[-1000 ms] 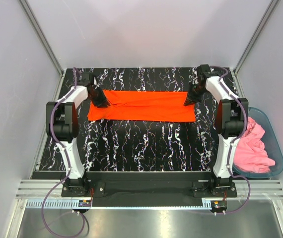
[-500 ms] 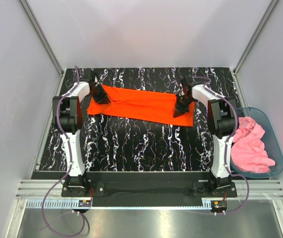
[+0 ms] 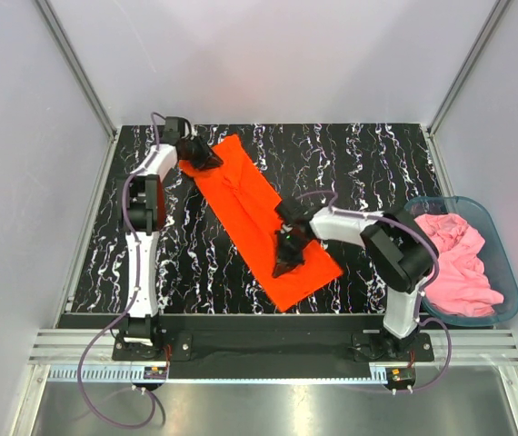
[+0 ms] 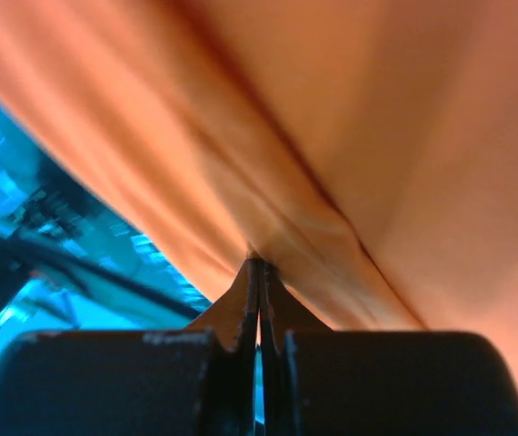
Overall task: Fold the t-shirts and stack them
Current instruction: Fold the tshirt
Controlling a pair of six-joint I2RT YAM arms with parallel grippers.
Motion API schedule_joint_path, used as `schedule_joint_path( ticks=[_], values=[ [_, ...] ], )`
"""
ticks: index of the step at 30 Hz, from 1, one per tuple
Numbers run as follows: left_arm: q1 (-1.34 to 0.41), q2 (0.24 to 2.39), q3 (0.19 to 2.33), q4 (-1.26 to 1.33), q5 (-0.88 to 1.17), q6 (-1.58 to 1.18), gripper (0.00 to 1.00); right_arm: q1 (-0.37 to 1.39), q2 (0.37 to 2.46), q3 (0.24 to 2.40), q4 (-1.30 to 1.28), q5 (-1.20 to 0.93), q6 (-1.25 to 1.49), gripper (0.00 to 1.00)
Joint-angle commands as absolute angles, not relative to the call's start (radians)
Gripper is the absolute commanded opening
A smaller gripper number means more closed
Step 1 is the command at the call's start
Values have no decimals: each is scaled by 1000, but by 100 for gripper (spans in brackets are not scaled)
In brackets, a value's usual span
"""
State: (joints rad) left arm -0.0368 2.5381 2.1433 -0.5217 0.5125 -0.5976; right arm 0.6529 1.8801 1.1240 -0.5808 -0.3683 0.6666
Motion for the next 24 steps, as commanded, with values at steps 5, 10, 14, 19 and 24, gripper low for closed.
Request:
schedule_joint_path(
  ticks=[5, 10, 14, 19, 24],
  values=[
    [-107, 2753, 2272, -5, 666, -972, 29, 824, 1957, 1106, -163, -439, 1069, 1],
    [-150, 2896, 2410, 187, 663, -1115, 29, 894, 2129, 1247, 27, -511, 1201, 1],
    [-147, 2898, 2419, 198, 658, -1103, 28, 907, 2163, 1270, 106, -496, 1235, 1],
    [-124, 2678, 2287, 143, 670, -1004, 39, 903, 2128, 1336, 22, -525, 1123, 5],
    [-95, 2391, 2154, -153, 638, -781, 50, 885, 1976, 1344, -257, -523, 893, 24]
  ],
)
